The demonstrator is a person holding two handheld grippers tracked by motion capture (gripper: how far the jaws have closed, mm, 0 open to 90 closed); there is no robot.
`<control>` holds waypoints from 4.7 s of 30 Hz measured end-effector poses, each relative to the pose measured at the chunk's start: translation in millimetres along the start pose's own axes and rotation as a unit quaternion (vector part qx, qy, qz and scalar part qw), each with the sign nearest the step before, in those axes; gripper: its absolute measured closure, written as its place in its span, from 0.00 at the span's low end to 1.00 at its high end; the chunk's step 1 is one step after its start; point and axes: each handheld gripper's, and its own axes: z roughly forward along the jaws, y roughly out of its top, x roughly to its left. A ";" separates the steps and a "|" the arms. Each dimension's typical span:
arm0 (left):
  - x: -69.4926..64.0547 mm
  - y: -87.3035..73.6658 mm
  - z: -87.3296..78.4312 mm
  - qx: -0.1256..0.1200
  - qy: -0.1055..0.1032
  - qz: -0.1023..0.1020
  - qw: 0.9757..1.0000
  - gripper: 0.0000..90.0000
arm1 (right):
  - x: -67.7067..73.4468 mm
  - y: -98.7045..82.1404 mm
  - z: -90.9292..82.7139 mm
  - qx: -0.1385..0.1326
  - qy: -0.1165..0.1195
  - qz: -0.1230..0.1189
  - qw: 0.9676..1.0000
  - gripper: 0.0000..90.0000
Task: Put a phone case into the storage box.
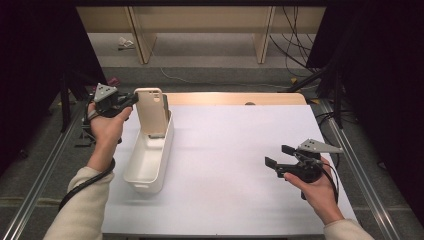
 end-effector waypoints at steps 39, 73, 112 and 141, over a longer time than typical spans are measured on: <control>8.5 -36.0 32.2 0.031 -0.008 0.023 0.999 0.94 | 0.4 -0.5 1.1 0.002 0.002 -0.002 1.000 0.18; 16.0 -41.3 49.2 0.057 0.010 0.058 0.997 0.84 | 0.4 -0.9 1.8 0.003 0.004 -0.001 1.000 0.18; -19.8 -28.4 -16.4 0.061 -0.055 0.039 0.996 0.01 | 0.7 -0.7 1.1 0.003 0.002 -0.002 1.000 0.18; -75.7 -69.4 -72.9 0.028 -0.162 0.093 0.982 0.00 | 0.6 -2.9 -2.2 0.004 0.006 -0.004 1.000 0.18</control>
